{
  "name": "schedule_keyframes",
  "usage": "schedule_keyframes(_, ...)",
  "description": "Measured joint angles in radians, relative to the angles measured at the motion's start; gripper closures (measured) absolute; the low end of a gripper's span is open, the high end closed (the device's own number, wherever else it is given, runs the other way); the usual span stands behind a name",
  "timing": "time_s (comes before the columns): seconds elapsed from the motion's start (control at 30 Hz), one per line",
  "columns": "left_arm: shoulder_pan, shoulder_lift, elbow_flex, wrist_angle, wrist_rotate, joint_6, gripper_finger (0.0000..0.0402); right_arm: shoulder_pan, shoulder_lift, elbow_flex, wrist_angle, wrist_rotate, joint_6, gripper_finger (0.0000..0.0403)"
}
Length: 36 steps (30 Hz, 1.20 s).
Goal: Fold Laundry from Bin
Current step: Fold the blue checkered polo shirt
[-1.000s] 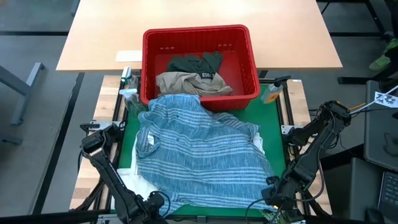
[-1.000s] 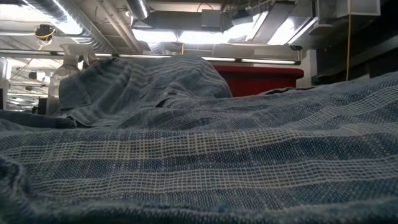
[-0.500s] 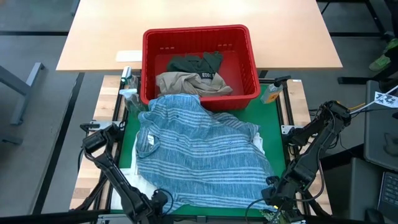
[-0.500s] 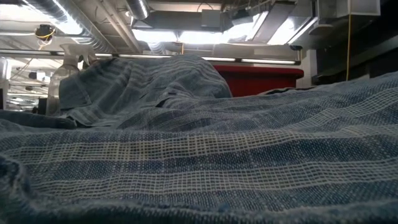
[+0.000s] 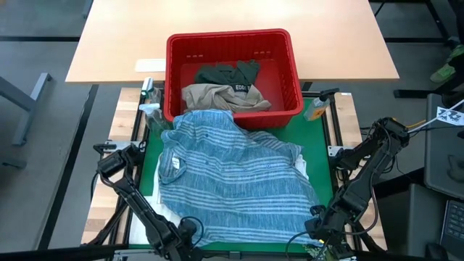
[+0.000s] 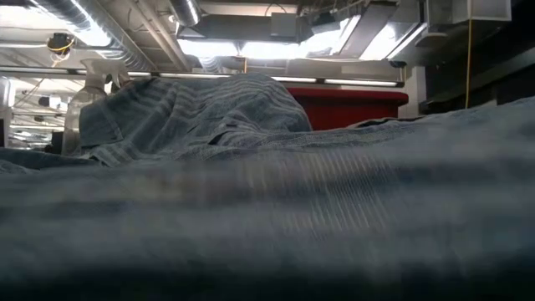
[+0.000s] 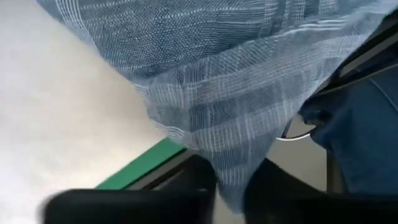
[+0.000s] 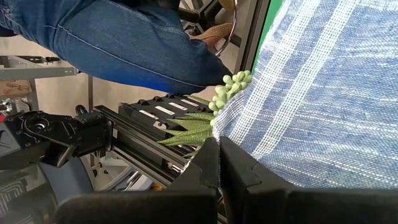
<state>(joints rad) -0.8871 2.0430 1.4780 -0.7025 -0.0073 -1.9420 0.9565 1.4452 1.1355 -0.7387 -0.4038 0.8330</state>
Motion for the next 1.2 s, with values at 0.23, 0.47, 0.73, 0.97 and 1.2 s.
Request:
schedule_keyframes(0.23, 0.000, 0.000, 0.015, 0.000, 0.139, -0.014, 0.0394, 0.000, 0.000, 0.000, 0.012, -0.005, 0.011, 0.0403)
schedule_keyframes(0.47, -0.008, 0.000, 0.069, -0.001, 0.224, -0.008, 0.0397, 0.020, 0.000, 0.000, 0.072, -0.027, 0.056, 0.0403)
schedule_keyframes(0.73, -0.005, -0.001, 0.161, -0.049, 0.263, 0.059, 0.0399, 0.066, 0.000, 0.000, 0.100, -0.005, 0.056, 0.0403)
schedule_keyframes(0.97, 0.012, -0.001, 0.288, -0.294, 0.287, 0.083, 0.0400, 0.064, -0.001, 0.000, 0.082, 0.018, 0.054, 0.0403)
schedule_keyframes(1.2, 0.056, -0.001, 0.437, -0.589, 0.276, 0.159, 0.0401, 0.064, -0.051, 0.000, 0.002, 0.081, 0.053, 0.0403)
